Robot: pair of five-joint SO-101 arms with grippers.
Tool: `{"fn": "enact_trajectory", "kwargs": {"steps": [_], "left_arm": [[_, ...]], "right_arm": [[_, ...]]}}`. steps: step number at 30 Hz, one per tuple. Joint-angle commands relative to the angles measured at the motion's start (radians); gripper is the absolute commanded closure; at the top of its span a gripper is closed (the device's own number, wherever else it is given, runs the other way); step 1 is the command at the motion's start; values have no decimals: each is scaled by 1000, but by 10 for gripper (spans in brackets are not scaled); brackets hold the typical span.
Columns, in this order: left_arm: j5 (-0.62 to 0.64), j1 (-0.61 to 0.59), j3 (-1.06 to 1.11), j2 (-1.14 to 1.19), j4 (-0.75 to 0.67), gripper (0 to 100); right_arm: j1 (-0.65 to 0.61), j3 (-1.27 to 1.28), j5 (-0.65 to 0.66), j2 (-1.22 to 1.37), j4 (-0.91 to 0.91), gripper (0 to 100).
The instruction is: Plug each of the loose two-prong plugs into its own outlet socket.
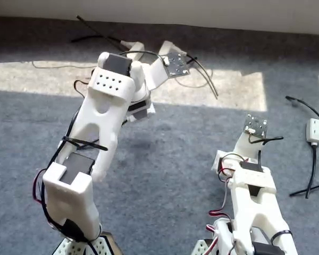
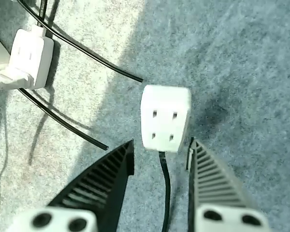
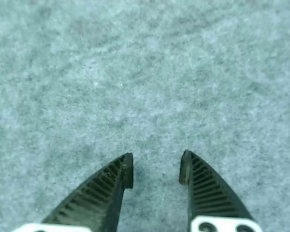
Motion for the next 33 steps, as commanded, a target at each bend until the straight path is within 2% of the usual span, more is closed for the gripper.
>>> {"fn": "enact_trajectory", "kwargs": {"steps": [1,8,16,18,24,29,33], "left_arm": [[11,-10,85,-7,-26,814],[12,-39,318,-7,-201,811],[18,-62,275,-19,-218,811],[72,-93,232,-19,-209,810],[218,-225,22,-19,-74,748],[261,-308,-137,-19,218,745],[376,-369,-76,-38,221,745]], "right_arm": [[-10,-4,-5,-4,-13,828],[-10,-4,-5,-4,-13,828],[-10,-5,-5,-4,-13,828],[-7,-7,-6,-4,-13,826],[-4,-10,-6,-4,-13,826],[16,-30,0,-15,2,824],[145,-288,2,-1,255,761]]}}
